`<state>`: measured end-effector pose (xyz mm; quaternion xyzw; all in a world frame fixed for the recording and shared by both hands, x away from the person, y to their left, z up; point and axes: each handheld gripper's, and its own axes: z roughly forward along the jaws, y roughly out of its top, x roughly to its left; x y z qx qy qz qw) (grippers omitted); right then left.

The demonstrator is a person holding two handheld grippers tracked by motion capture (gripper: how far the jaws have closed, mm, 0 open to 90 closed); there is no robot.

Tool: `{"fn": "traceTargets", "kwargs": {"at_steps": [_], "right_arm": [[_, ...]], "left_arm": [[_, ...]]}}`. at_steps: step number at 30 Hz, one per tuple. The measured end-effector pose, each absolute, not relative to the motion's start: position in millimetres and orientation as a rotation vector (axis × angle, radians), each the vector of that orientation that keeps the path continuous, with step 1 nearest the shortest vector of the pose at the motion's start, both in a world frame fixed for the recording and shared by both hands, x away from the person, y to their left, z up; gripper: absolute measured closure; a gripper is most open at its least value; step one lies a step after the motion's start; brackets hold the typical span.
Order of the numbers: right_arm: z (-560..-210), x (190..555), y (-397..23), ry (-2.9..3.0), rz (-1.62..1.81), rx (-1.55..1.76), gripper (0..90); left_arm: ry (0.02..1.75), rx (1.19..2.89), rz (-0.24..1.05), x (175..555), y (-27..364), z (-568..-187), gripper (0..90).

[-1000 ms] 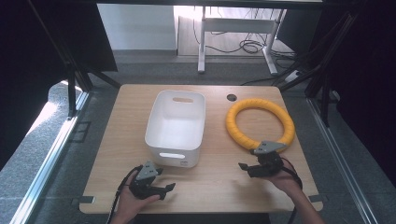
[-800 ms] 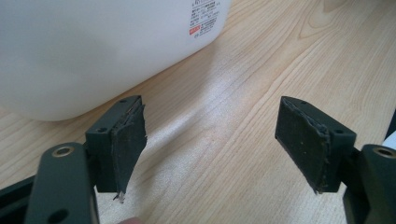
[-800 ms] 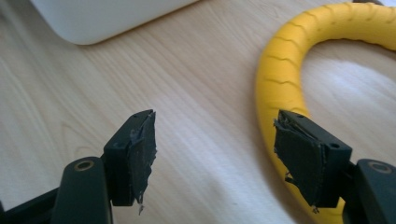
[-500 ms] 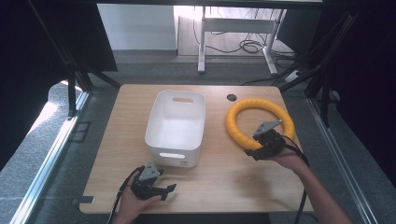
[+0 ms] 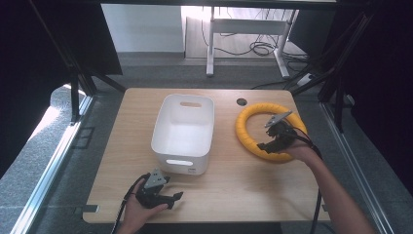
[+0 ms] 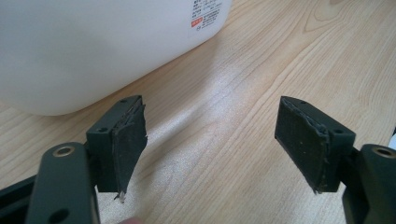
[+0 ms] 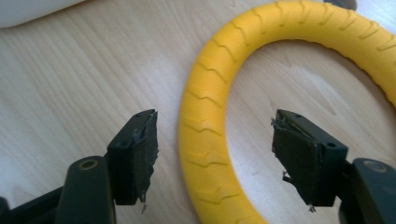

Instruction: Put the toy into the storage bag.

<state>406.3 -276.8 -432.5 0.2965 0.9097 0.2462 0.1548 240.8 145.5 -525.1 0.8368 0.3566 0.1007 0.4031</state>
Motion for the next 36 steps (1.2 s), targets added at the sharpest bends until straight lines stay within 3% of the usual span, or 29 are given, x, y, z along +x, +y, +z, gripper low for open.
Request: {"fn": "traceTargets", "kwargs": {"at_steps": [24, 36], "right_arm": [[-493, 434, -256, 2.837, 0.406, 0.817, 33.3], [-504, 442, -258, 2.883, 0.386, 0.886, 47.0]], "left_arm": [[0.898, 2.114, 0.261, 240, 148, -525, 25.1], [0.898, 2.113, 0.262, 240, 148, -524, 25.1]]}}
